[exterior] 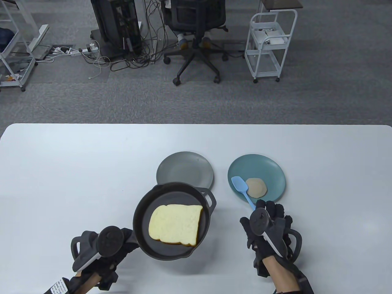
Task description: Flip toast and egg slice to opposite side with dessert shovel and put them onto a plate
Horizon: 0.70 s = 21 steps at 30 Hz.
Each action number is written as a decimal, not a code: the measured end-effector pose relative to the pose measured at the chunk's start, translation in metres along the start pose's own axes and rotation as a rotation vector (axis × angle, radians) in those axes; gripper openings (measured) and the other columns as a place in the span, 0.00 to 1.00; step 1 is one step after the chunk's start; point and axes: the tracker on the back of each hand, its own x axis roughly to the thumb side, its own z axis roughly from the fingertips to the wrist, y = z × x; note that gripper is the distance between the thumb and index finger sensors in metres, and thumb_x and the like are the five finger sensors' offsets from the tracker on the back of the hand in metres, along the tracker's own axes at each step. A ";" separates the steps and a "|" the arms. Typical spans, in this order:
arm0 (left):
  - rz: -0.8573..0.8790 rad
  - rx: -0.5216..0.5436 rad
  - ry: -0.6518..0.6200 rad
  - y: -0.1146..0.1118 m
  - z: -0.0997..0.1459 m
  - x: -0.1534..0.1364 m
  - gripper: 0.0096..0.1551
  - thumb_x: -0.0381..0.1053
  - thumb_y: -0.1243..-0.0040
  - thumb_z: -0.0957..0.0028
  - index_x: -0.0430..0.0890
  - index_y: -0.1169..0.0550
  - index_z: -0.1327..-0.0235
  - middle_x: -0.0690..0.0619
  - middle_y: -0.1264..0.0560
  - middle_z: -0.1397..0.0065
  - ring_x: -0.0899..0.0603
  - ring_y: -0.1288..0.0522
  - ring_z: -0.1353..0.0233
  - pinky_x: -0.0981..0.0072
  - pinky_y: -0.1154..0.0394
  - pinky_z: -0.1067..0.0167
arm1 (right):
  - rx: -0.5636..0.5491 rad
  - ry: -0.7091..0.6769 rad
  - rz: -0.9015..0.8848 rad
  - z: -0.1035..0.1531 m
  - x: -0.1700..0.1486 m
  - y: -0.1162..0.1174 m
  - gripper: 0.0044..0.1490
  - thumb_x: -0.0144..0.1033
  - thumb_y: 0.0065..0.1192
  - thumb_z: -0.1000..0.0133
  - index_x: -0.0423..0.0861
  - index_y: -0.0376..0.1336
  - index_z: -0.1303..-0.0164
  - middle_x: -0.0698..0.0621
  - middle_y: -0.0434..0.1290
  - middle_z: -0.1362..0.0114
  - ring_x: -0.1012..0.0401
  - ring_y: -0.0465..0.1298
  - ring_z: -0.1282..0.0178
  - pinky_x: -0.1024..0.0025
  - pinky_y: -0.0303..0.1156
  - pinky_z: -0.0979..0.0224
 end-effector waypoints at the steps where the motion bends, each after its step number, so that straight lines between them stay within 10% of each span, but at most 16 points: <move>1: -0.002 0.001 0.001 0.000 0.000 0.000 0.21 0.69 0.31 0.66 0.59 0.10 0.67 0.65 0.14 0.84 0.52 0.16 0.85 0.61 0.16 0.74 | 0.011 0.012 0.022 -0.008 0.003 0.002 0.54 0.66 0.57 0.51 0.48 0.54 0.19 0.42 0.61 0.12 0.41 0.58 0.14 0.35 0.55 0.21; 15: -0.079 0.011 -0.021 -0.002 0.003 0.006 0.22 0.68 0.31 0.66 0.58 0.10 0.67 0.65 0.14 0.83 0.51 0.15 0.83 0.60 0.15 0.71 | 0.004 0.128 0.477 -0.054 0.050 0.024 0.41 0.57 0.70 0.53 0.50 0.66 0.30 0.51 0.80 0.33 0.51 0.79 0.34 0.51 0.72 0.34; 21: -0.107 0.013 -0.019 -0.001 0.002 0.007 0.22 0.68 0.32 0.66 0.58 0.10 0.66 0.65 0.14 0.83 0.51 0.15 0.83 0.59 0.15 0.70 | 0.017 0.140 0.352 -0.061 0.040 0.021 0.39 0.48 0.78 0.56 0.48 0.68 0.35 0.55 0.84 0.44 0.55 0.83 0.43 0.55 0.77 0.38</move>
